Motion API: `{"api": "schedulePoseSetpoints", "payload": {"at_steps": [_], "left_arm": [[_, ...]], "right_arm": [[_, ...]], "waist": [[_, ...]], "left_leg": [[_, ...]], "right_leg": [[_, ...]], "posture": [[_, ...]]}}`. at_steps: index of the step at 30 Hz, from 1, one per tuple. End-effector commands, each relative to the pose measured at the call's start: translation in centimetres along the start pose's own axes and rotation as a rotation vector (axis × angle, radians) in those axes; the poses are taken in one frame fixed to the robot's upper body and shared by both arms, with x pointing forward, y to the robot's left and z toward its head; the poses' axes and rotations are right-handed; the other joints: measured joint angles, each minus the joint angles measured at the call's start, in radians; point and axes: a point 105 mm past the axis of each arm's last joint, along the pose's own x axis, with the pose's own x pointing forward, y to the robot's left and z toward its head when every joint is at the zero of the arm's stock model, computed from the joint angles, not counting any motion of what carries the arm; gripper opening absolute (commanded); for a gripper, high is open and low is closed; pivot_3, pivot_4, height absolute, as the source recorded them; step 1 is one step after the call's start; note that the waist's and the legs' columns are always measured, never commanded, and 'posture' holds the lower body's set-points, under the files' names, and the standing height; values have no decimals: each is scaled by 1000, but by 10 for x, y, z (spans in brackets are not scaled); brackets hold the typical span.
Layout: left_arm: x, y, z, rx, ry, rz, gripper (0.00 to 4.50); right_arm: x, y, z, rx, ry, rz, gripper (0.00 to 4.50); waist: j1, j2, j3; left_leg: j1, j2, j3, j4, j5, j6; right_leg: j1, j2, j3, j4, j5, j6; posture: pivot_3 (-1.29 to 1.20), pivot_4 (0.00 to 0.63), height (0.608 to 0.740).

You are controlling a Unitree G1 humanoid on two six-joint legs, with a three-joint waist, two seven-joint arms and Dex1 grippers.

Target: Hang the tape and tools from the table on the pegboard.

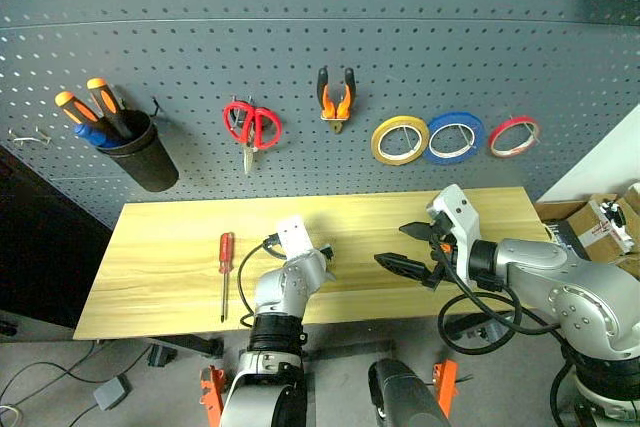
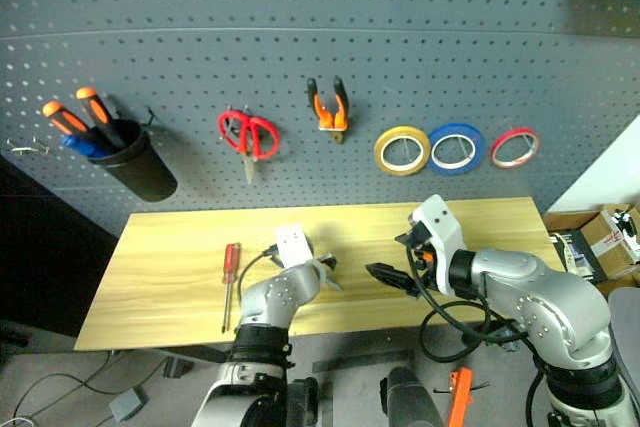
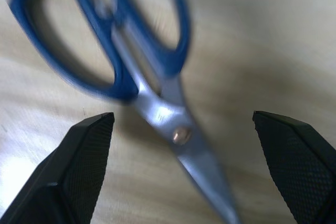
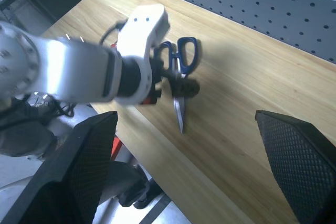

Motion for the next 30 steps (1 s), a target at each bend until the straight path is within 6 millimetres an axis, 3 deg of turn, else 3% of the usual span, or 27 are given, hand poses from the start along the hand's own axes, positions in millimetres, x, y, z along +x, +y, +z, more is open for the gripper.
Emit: {"api": "schedulePoseSetpoints", "payload": {"at_steps": [1, 9, 20, 22, 30], "left_arm": [[-9, -39, -22, -101, 76, -76, 4485], [-1, -22, -13, -66, 66, -41, 4485], [7, 7, 16, 115, 90, -7, 993], [6, 9, 23, 131, 76, -7, 549], [-8, 40, 45, 263, 32, -29, 551]], "right_arm": [[-5, 1, 7, -30, -23, -8, 4500], [-6, -1, 8, -30, -24, -18, 4500], [-9, -5, 10, 11, -35, -29, 4500], [-9, -5, 10, 11, -36, -33, 4500], [-10, -5, 10, 13, -41, -41, 4500]], "waist": [[0, 0, 0], [-2, 1, -1], [-4, 2, -1], [-4, 2, 0], [-15, 2, 1]], "left_leg": [[0, 0, 0, 0, 0, 0], [2, 0, 1, 1, 0, 0], [0, 0, 1, 1, 0, 0], [0, 0, 1, 0, 0, 0], [0, 1, 0, 0, 0, 0]], "right_leg": [[0, 0, 0, 0, 0, 0], [1, 0, 1, 1, 1, 1], [1, 0, 0, -1, 1, 1], [0, 0, 0, -1, 1, 1], [0, 0, 0, 0, 1, 1]], "posture": [[-201, 228, 740], [-199, 228, 740], [-186, 228, 740], [-184, 228, 740], [-171, 225, 740]]}}
